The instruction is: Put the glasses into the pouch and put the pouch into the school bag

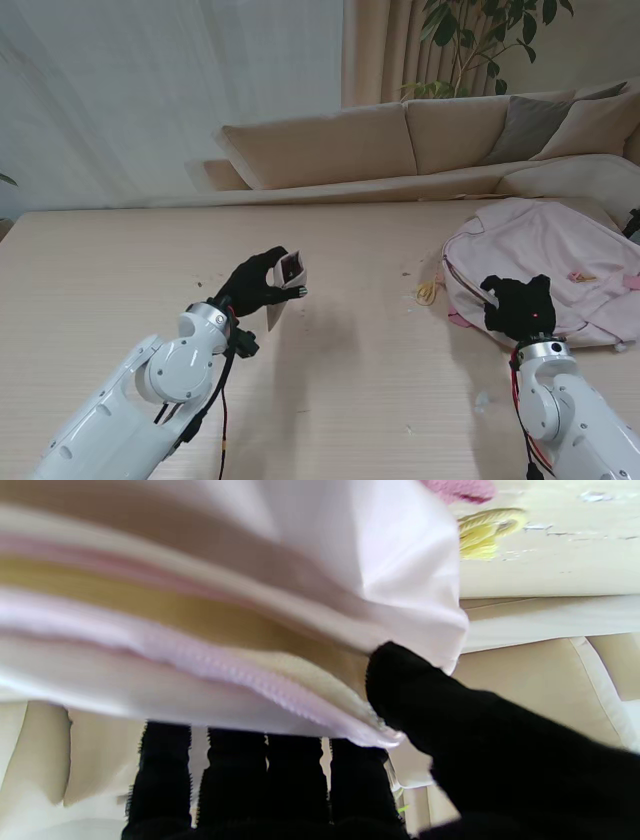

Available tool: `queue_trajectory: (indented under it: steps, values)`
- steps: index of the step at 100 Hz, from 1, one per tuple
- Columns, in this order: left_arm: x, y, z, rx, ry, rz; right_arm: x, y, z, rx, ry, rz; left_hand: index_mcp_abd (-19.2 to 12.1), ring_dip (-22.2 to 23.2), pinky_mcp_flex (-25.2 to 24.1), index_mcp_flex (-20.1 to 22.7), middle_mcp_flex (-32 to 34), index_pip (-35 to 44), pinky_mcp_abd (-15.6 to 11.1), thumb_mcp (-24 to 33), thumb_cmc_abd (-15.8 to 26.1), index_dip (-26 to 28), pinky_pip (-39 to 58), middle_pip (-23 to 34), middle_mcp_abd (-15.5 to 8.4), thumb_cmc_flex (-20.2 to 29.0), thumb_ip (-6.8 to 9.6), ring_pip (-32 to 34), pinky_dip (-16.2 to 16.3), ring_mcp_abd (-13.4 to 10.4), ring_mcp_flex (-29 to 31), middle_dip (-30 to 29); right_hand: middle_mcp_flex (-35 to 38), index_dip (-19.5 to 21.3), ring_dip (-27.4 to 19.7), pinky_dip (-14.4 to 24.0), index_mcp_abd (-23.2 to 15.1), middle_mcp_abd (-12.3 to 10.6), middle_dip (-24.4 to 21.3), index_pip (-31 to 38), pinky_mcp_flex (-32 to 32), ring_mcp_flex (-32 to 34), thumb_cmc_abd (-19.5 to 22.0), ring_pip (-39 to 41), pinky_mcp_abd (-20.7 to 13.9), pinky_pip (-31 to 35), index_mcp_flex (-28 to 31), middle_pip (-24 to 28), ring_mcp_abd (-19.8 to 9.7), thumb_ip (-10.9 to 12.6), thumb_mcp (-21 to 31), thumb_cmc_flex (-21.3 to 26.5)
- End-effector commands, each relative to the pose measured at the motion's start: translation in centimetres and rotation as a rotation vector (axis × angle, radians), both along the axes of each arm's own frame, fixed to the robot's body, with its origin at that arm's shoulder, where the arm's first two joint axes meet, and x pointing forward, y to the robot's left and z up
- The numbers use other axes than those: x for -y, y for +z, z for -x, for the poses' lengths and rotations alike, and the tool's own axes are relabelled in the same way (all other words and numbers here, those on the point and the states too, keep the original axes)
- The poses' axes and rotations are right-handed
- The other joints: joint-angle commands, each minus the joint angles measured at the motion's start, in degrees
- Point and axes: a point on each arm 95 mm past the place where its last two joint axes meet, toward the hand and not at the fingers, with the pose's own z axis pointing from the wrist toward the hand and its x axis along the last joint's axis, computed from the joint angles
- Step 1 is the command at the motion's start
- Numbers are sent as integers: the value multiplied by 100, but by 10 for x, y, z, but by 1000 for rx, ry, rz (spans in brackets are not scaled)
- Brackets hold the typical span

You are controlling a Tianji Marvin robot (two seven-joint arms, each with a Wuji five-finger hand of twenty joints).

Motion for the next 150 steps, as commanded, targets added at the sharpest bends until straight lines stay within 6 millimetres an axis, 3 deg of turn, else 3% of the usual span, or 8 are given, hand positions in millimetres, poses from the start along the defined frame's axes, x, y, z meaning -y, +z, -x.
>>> queue_trajectory:
  steps: [1,10,19,30,43,70,103,150]
  values:
    - [5,2,1,-2,-15,12,1,-3,-3,28,-19,32,-700,0,-94,442,69,625,47,-21,614,142,31,70,-60,200,-147,68,-124,-48,54,30,514,-380,36,151,-128,170,-54,597,253,491,-373,221,189,195,324,58,110,-429,204,401]
    - [5,2,1,0,-14,13,1,-2,-7,56,-39,39,-694,1,-92,441,69,622,46,-31,612,138,35,71,-64,194,-149,69,-123,-46,56,30,1376,-474,138,325,-402,190,-180,1201,1052,1246,-789,697,370,546,748,173,174,-519,233,609]
    - [4,1,0,-3,-15,10,0,-4,-12,53,-45,50,-703,0,-94,442,70,628,44,-32,615,141,35,72,-64,193,-145,67,-123,-50,53,30,1987,-141,427,556,-544,215,-209,1458,1728,1879,-1098,1463,308,995,1174,862,220,-523,420,605]
    - [2,-1,-1,-11,-13,6,-4,-8,-17,16,-55,82,-700,-1,-102,443,67,628,40,-32,610,141,30,72,-68,200,-142,66,-126,-43,51,30,1938,554,830,804,-857,209,352,1564,1919,2004,-1229,2369,191,1433,1359,1761,123,-539,530,584]
    - [1,-1,-1,-13,-13,-1,-15,-12,-26,-39,-51,94,-697,0,-102,439,66,630,42,-36,612,143,27,72,-61,200,-141,67,-128,-38,49,30,1817,941,1084,954,-920,293,827,1574,1836,1884,-1274,3097,145,1610,1427,2214,62,-556,606,595]
    - [-6,-1,1,-15,-7,-19,-56,-11,-48,-175,19,149,-689,-1,-104,432,57,629,43,-44,613,144,22,66,-63,194,-138,62,-129,-42,37,29,1891,1129,1079,984,-1020,226,1008,1571,1899,1969,-1385,3203,110,1617,1510,2247,-38,-609,789,497]
    - [-14,1,6,-6,3,-34,-125,-2,-67,-244,106,88,-704,2,-100,422,55,638,43,-38,599,146,24,74,-68,192,-135,70,-126,-47,51,34,1904,1178,1082,985,-983,274,1072,1574,1895,1981,-1421,3196,110,1601,1529,2223,-6,-621,823,537]
    - [-28,-1,16,2,41,-33,-242,8,-62,-316,276,-48,-689,4,-96,425,63,645,45,-26,593,137,35,81,-47,205,-138,72,-122,-38,42,36,1859,1200,1087,943,-1000,243,1122,1557,1795,1923,-1362,3168,132,1480,1474,2185,-33,-621,781,550]
